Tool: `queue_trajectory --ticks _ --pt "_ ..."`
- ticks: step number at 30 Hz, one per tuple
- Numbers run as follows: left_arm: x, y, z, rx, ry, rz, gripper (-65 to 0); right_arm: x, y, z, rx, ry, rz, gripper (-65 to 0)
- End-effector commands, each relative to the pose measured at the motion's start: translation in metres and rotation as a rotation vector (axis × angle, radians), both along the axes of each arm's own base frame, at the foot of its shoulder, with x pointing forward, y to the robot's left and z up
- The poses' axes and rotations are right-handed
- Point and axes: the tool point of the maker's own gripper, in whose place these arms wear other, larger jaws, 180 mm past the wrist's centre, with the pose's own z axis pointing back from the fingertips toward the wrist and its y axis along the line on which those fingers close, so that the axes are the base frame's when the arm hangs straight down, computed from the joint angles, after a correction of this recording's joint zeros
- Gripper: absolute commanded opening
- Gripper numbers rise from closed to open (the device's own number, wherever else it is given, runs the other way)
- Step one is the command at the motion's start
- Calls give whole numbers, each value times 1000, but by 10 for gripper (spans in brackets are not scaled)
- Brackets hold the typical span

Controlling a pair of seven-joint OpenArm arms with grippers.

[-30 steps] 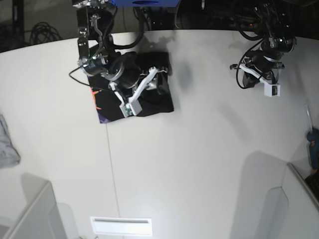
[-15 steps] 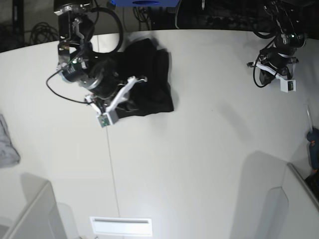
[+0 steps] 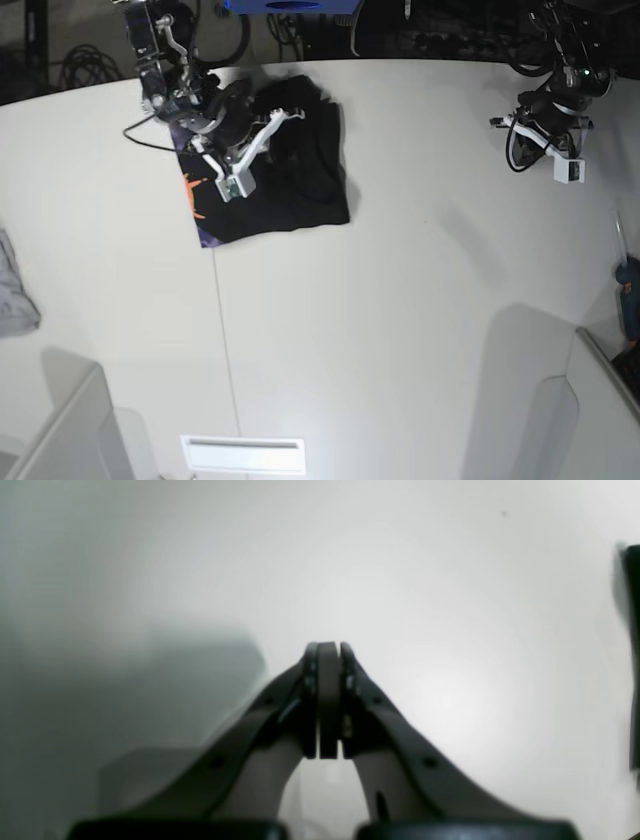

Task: Fold the T-shirt properly
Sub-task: 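Release the left gripper and press the bundle with the right gripper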

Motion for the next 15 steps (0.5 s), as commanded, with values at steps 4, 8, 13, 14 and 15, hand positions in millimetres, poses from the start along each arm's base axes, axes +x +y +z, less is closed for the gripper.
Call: queue_trajectory --ticks 4,8,13,14,15 --pt "1 -17 1 -15 -11 -57 -650 5 32 20 52 -47 26 -650" --pt "-4 -21 -3 -20 3 -64 -650 25 47 41 65 -96 20 -650" --pt "-4 -21 -3 -20 5 -64 -650 45 58 47 54 -120 24 -650" --pt "-4 -21 -3 -20 5 -64 -650 47 61 49 56 -128 33 -650" --pt "-4 -22 -3 -21 4 -65 -650 48 66 49 58 -126 42 -650"
